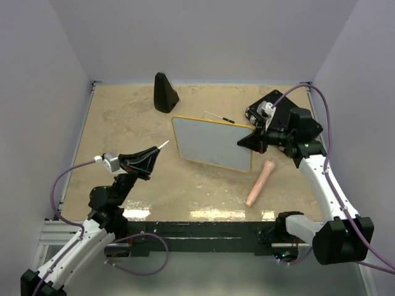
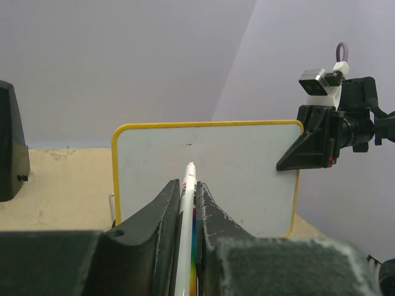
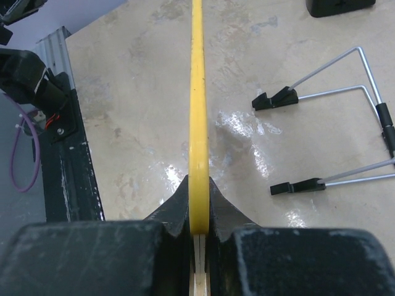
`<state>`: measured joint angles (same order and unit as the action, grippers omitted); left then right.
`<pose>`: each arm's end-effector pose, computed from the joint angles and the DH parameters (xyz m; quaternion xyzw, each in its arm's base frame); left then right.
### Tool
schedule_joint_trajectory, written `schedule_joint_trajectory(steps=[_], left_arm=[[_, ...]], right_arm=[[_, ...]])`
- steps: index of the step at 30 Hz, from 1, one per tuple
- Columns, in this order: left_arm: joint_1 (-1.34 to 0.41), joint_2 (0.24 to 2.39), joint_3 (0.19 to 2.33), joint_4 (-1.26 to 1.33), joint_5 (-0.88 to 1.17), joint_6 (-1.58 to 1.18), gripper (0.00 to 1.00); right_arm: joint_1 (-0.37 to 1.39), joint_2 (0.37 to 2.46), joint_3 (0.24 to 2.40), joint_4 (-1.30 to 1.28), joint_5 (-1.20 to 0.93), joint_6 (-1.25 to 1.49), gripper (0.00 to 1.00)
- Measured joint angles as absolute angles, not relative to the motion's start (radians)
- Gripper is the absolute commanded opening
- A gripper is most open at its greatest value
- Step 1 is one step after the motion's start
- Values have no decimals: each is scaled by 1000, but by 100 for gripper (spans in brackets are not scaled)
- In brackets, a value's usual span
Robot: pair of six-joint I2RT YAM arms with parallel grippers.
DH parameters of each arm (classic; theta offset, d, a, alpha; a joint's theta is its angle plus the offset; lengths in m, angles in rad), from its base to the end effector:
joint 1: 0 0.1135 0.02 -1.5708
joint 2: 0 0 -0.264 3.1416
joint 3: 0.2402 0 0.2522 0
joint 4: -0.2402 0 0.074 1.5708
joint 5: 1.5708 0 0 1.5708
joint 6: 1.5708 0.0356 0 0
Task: Write a sentence on the whiteboard
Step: Pick up the whiteboard from the whiteboard stand.
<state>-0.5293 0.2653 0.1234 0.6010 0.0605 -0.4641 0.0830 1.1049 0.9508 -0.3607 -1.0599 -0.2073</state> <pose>0.0977 -0.0596 0.2560 0.0429 0.5263 -0.4186 0.7389 0.2289 0.0502 0.3260 -0.3598 0.7007 0.4088 0.4610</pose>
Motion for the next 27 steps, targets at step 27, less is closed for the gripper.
schedule_joint_trajectory(steps=[27], left_arm=[[-530,899,142,1037,-31,-452,0]], right_arm=[[70,1187,850,-176,-1069,-133,0]])
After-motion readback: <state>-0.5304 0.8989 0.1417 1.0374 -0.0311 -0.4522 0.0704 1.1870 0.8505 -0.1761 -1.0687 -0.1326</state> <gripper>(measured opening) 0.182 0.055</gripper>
